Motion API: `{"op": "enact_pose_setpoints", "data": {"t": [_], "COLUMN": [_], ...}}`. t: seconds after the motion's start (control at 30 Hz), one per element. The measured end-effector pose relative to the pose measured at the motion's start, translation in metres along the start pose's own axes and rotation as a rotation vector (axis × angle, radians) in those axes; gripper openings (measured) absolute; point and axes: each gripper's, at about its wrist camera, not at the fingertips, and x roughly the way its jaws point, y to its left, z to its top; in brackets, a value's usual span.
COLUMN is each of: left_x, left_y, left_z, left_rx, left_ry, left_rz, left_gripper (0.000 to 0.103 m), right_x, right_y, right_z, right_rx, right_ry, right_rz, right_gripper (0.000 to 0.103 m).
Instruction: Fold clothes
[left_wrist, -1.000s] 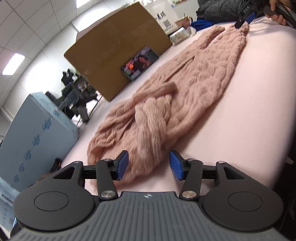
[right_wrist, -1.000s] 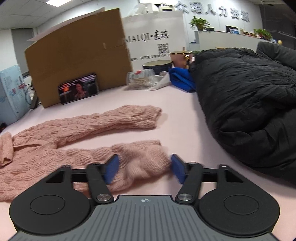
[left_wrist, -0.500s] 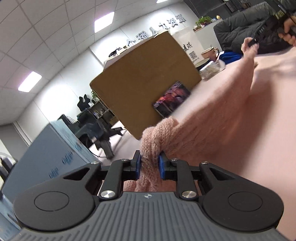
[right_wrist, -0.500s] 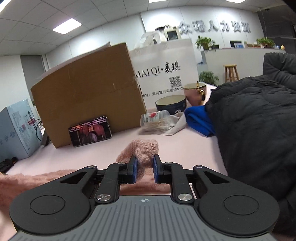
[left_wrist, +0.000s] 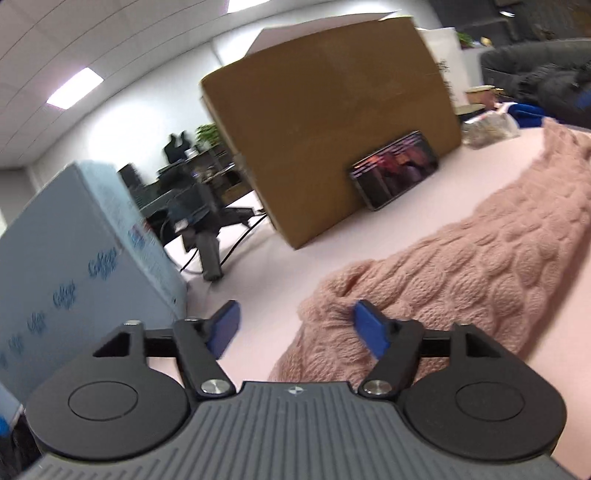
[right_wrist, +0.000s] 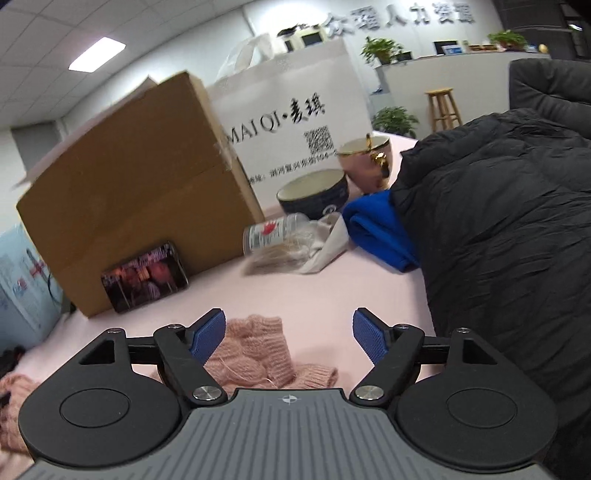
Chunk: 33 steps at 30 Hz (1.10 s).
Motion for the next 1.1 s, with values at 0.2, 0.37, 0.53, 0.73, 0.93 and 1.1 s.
{"op": "enact_pose_setpoints", "data": {"t": [0.2,0.37,0.53,0.73,0.93,1.1], "left_x": [-0.031,-0.037,-0.008,0.033,0.046,0.051], "left_y": [-0.003,-0.014,-0.061,-0.074,-0.077,-0.075], "left_z": [0.020,0.031,0.040,0.039,0.035,0.035], "left_rx": [-0.106,-0.396,-0.255,-0.223,-0.214,-0.227], "left_ry": [-0.143,-0.196,-0.076,0.057,0.105,0.118], "left_rz": [0.134,-0.061,-0.243,-0.154,-0.156,-0.156], "left_gripper": [0.082,0.086,0.086,0.086,0.091,0.097], "right_x": [0.033,0.034,-0.011,-0.016,0.017,0.002], "right_y": [0.019,0.028,0.035,0.044,0.030,0.018], "right_z": [-0.010,-0.017,-0.011,-0.017,-0.034,-0.035], "right_rx": [-0.157,-0.212,-0.228,-0.302,-0.223,-0.105], "right_ry": [0.063,0.030,-0.110,-0.083,0.050,0.025], "right_rz": [0.038,0.052,0.015,-0.088,-0.165,-0.146], "right_gripper": [0.059,0.011,0.007,0.007,0.043,0.060]}}
